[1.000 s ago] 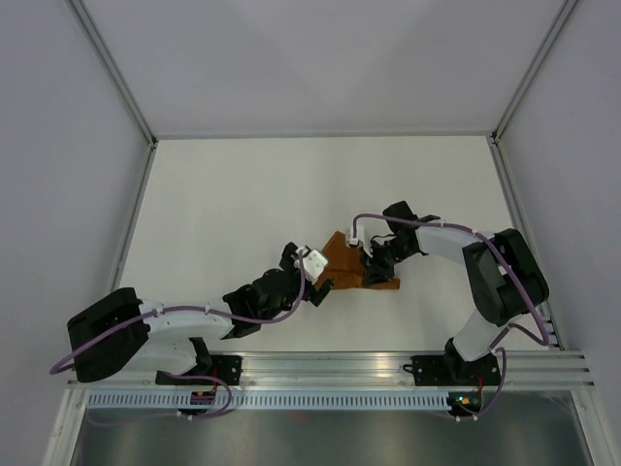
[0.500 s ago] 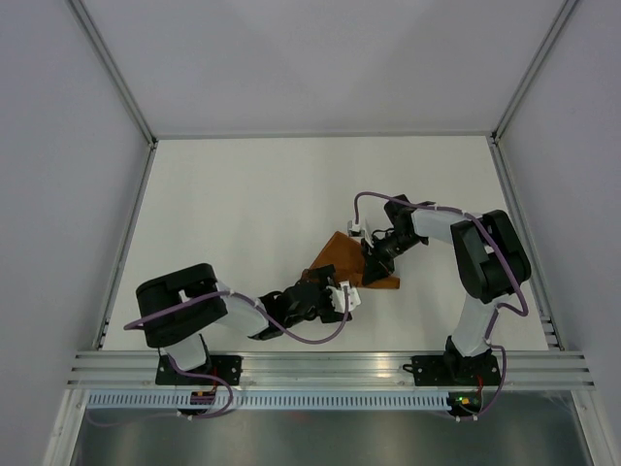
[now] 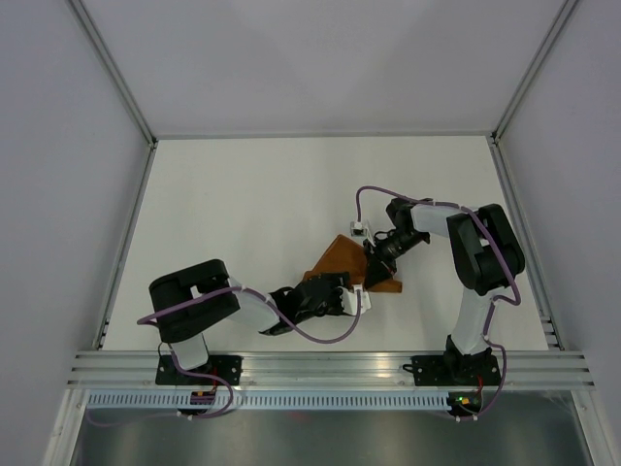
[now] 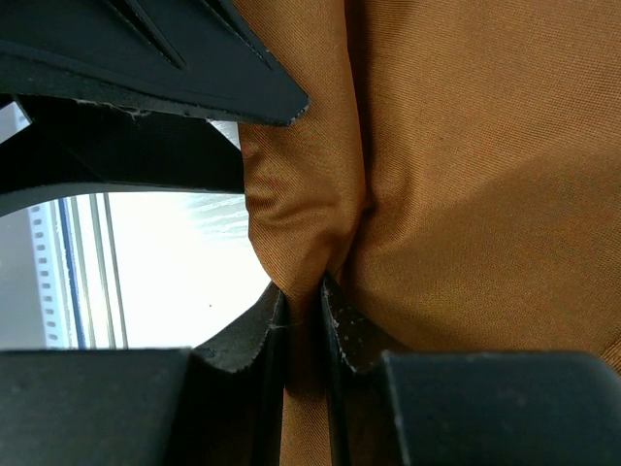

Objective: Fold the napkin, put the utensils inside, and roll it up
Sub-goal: Roll the napkin at the center of the board.

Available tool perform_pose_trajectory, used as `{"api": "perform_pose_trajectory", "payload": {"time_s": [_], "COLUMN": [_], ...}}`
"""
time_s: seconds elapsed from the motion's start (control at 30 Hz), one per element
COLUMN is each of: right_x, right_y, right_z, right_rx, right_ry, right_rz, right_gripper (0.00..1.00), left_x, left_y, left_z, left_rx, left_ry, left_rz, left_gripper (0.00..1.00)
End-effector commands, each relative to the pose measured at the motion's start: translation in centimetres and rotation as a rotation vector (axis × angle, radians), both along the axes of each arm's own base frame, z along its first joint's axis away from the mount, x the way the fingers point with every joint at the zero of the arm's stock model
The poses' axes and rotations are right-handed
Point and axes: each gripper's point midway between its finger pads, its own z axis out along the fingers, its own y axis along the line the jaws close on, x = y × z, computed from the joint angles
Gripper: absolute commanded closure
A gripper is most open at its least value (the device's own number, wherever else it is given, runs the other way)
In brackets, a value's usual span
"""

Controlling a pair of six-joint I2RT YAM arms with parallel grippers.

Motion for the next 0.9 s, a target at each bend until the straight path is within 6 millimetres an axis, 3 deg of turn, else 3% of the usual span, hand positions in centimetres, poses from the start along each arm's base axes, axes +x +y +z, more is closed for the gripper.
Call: {"api": "perform_pose_trajectory", "payload": {"time_s": [0.0,0.17,0.43,0.57,0.6,0.77,0.87], "right_x": [-0.6,-0.4,-0.1,0.1,0.2,1.1,1.8], "right_y": [-2.1,-2.1,-2.2,-2.2,-2.3,-2.6,-2.7], "right_z": [-3.1,-3.2,-3.1,-3.1,-3.1,-2.9,-1.9], "right_rx": [-0.108,-0.112,-0.115,-0.119,-0.124,-0.151,-0.144], "right_ry": [-0.019,-0.017,-0.009,-0.017,-0.027,-0.107,-0.175], "right_rz": [0.069,0.067,0.07,0.059,0.053,0.021,0.001], "right_gripper": [0.88,0.88,0.88,0.87,0.84,0.7,0.59], "left_x": [-1.0,-1.1,-2.6,-3.3,-3.5,-3.9,-4.5], "left_y": [0.4,0.3,0.3,0.3,0.2,0.5,0.6], "left_z": [-2.5,-3.6,-5.5,-6.1,-6.0,-5.9,-5.9], "left_rx": [0.076,0.079,0.123,0.129,0.12,0.062,0.012], "left_ry": [0.074,0.13,0.28,0.368,0.403,0.532,0.657], "left_rz": [-0.032,-0.024,-0.051,-0.056,-0.062,-0.056,-0.069], "left_gripper": [0.35,0.38,0.66,0.86,0.94,0.98,0.98]}}
